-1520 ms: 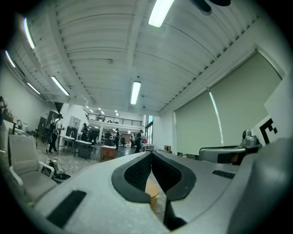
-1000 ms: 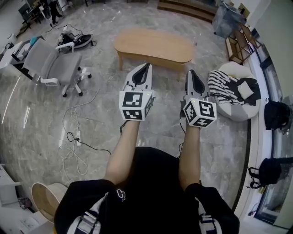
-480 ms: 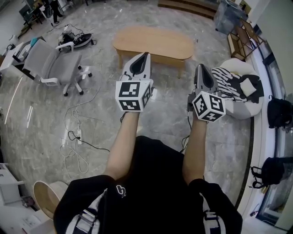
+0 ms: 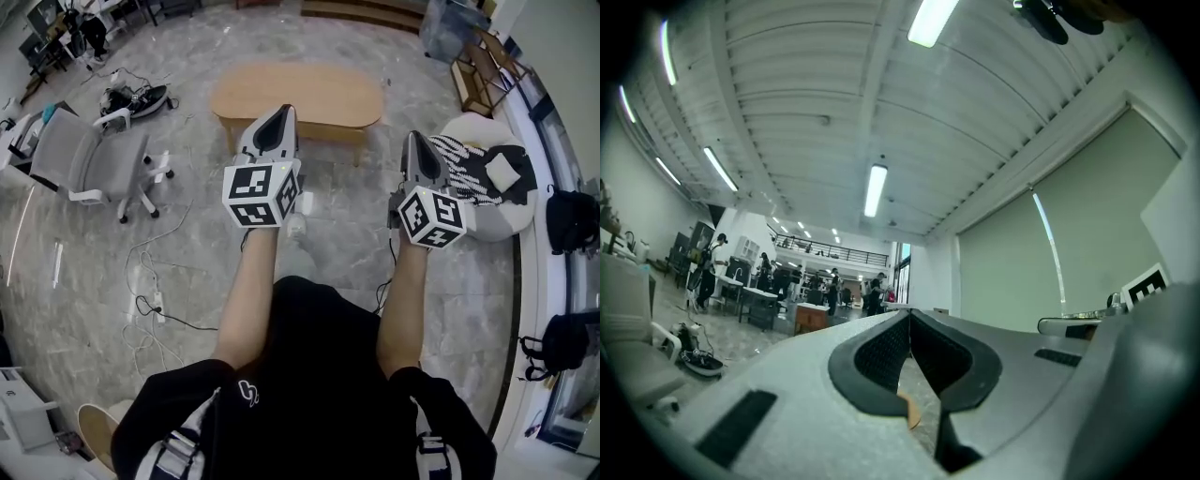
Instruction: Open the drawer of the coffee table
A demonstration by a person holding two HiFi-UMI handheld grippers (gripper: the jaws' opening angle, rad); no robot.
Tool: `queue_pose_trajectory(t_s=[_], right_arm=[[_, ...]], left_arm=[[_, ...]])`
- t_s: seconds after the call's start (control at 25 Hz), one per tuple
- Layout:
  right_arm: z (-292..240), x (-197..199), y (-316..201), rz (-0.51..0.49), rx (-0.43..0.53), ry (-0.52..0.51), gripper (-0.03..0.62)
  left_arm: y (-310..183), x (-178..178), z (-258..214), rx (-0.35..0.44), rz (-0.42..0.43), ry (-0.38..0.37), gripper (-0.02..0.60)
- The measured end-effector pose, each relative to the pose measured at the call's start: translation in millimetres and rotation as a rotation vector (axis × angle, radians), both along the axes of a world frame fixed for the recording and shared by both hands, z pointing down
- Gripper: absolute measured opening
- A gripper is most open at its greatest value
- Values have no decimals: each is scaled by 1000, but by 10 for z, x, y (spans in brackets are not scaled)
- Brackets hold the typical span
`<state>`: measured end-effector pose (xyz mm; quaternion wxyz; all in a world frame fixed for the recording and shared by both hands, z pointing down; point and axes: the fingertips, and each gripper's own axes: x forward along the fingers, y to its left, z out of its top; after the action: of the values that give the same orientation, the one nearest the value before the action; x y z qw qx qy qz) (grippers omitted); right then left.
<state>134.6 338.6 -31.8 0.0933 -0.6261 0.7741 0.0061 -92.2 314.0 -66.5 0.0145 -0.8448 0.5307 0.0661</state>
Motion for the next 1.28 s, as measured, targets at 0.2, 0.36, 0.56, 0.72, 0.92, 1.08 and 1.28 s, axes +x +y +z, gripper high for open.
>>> queue_pose_trajectory(t_s=[0.2,0.36,0.56,0.72,0.92,1.08,1.28], right_arm=[[112,-58,-861,4,-2,57,14],[288,-266,-1659,-31,-22,44,14],[442,-443,-2635,-64,-44,-7,14],[525,-567,-3375,-65,-71,-37,14],[747,-584,-4095,-53,-129,-39,14],[1014,-344,-4342,-16,-196,-21,14],[1453,-68,-4388,33,-314,-35,14]], left_arm=[[-867,-7,70,5,-3,-9,11],[-1672,-36,247,-42,-2,-42,11],[-2629,-56,427,-97,5,-98,11],[-3376,-124,534,-131,16,-126,10],[-4189,-33,853,-205,71,-120,11],[-4592,151,1183,-269,98,-101,11],[-4816,280,1655,-360,111,-95,11]])
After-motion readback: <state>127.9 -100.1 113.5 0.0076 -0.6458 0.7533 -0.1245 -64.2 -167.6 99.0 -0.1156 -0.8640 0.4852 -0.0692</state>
